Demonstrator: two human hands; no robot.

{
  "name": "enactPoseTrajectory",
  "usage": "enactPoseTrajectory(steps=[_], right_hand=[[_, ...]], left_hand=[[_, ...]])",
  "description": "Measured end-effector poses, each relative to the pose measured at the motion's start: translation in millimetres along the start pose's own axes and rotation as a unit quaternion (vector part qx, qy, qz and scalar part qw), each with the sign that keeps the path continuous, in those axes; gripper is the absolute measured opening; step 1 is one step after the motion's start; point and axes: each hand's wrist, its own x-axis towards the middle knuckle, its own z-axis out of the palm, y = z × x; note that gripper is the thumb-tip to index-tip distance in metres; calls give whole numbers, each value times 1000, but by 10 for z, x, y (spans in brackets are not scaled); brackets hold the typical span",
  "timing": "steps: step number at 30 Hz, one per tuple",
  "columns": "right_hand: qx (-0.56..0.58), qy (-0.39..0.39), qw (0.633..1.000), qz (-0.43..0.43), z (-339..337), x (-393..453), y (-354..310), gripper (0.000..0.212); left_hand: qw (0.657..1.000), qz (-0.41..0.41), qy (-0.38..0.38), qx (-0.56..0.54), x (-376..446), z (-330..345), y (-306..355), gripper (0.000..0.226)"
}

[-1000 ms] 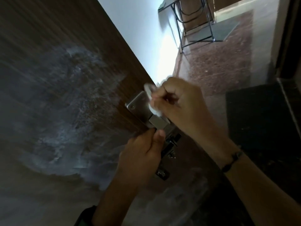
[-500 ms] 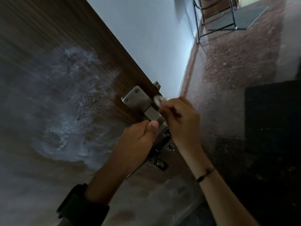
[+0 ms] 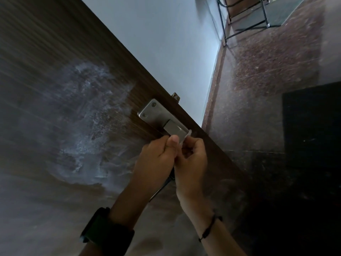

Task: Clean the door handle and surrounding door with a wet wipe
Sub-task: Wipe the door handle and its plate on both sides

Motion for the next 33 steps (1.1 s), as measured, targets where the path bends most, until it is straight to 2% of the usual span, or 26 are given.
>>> enactPoseTrajectory(steps=[2, 6, 8, 11, 13, 16, 19, 22, 25, 27, 30, 33], right_hand=[[7, -9, 1000, 17, -3, 23, -22, 20], [21, 10, 1000, 20, -83, 144, -118, 19], [8, 30, 999, -19, -171, 203, -239, 13], [39, 49, 991, -122, -331, 463, -601, 19], [17, -13, 988, -152, -366, 659, -857, 19], [-76, -171, 972, -144, -280, 856, -1045, 25], [-228, -288, 912, -185, -245, 987, -1189, 28], [-363, -380, 804, -280, -219, 1103, -1372, 21], [-437, -430, 720, -325, -185, 1222, -1458, 9], [-445, -430, 693, -370, -184, 1232, -1380, 17], [-418, -376, 719, -408, -221, 1120, -1133, 23], [-401, -320, 756, -406, -221, 1088, -970, 26]], left_hand=[[1000, 3, -1, 5, -3, -1, 7, 45], [1000, 11, 5, 25, -17, 20, 33, 39], [998, 16, 14, 52, -33, 31, 50, 40], [995, 17, 21, 92, -45, 36, 64, 41], [995, 18, 17, 101, -52, 35, 62, 40], [994, 15, 6, 108, -96, 17, 88, 41], [994, 9, -5, 111, -176, 0, 143, 43], [994, 21, 5, 103, -229, 22, 148, 48], [994, 33, 21, 103, -241, 62, 134, 43], [993, 33, 30, 109, -248, 75, 141, 38], [993, 30, 36, 112, -261, 77, 159, 38], [991, 40, 42, 124, -266, 88, 160, 42]])
